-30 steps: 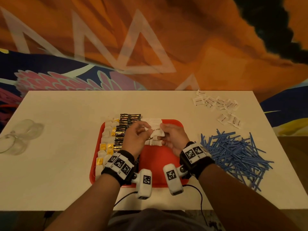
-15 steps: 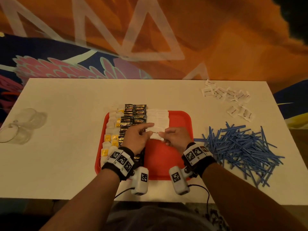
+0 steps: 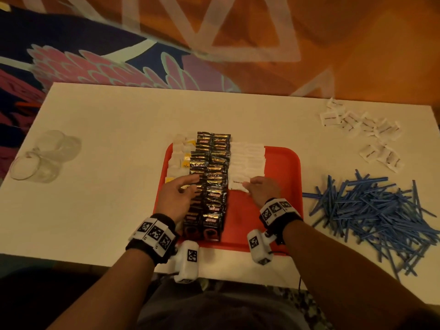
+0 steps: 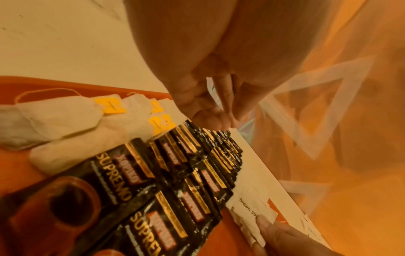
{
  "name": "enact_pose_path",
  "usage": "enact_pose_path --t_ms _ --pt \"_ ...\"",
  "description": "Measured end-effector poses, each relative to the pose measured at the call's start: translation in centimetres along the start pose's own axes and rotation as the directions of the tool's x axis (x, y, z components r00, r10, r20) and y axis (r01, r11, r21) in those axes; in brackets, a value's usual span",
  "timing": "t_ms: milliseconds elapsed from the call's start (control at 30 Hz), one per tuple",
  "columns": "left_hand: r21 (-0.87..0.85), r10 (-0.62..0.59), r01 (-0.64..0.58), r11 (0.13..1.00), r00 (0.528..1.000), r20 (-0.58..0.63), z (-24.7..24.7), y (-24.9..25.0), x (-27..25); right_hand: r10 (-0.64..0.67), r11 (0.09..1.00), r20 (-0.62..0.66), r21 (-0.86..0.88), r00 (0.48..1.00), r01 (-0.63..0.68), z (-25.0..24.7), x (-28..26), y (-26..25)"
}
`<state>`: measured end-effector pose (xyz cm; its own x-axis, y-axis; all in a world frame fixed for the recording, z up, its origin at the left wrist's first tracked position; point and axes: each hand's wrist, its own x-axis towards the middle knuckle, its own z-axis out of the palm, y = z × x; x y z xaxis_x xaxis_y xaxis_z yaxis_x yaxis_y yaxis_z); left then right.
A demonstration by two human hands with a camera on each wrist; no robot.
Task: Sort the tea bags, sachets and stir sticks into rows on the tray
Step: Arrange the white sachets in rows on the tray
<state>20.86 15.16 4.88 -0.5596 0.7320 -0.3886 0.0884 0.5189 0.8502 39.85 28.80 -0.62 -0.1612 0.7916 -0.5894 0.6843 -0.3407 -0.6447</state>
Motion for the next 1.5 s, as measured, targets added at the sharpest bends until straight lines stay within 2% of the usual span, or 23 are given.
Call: enact_pose_path --t_ms 167,367,433,500,600,700,833,1000,1167,1333,1500 --pt "-0.033 -0.047 0.046 0.998 0.998 -0.044 -1.5 -0.8 0.2 0.029 0.991 -0.084 -0.129 0.996 -0.04 1.8 1.5 -0.3" --pt "-0.064 -0.079 0.074 0.995 0.993 -0.083 -2.3 -1.3 0.0 -0.004 0.984 -0.158 -0.178 0.987 -0.025 2.2 1.4 0.2" --pt "-0.062 -0.087 0.082 0.995 0.992 -0.094 -2.3 -1.5 0.1 -0.069 0.98 -0.154 -0.196 0.986 0.038 2.1 1.3 0.1" --pt "-0.058 -0.08 0.074 0.996 0.992 -0.097 -2.2 -1.6 0.1 -0.212 0.951 -0.108 -0.252 0.971 0.18 2.3 1.2 -0.1" --pt "-0.037 -0.048 0.045 0.998 0.995 -0.092 -2.1 -1.7 0.0 -0.421 0.851 -0.014 -0.352 0.907 0.39 3.1 1.2 -0.7" --pt "-0.004 -0.03 0.029 1.0 0.996 -0.082 -2.3 -1.7 0.0 -0.454 0.797 0.071 -0.412 0.888 0.441 3.7 1.7 -0.9" --pt "0.041 -0.025 0.029 0.999 0.996 -0.086 -2.7 -2.2 0.3 -0.435 0.758 0.122 -0.486 0.892 0.436 4.0 2.3 -0.7" --pt "0.05 -0.014 0.017 0.999 0.998 -0.067 -3.1 -2.2 0.4 -0.412 0.765 0.132 -0.487 0.902 0.421 3.5 2.1 -1.3" --pt "0.024 0.014 -0.013 1.0 1.0 -0.012 -2.0 -0.7 0.8 -0.408 0.841 0.013 -0.383 0.913 0.382 1.9 -0.2 -0.6" --pt "0.119 0.105 -0.119 0.986 0.988 0.114 1.9 1.8 1.9 -0.326 0.904 -0.111 -0.327 0.939 0.275 -1.3 -2.7 1.4" --pt "0.301 0.212 -0.29 0.908 0.94 0.268 9.4 5.9 2.6 -0.178 0.954 -0.175 -0.273 0.968 0.126 -6.1 -4.5 5.4"
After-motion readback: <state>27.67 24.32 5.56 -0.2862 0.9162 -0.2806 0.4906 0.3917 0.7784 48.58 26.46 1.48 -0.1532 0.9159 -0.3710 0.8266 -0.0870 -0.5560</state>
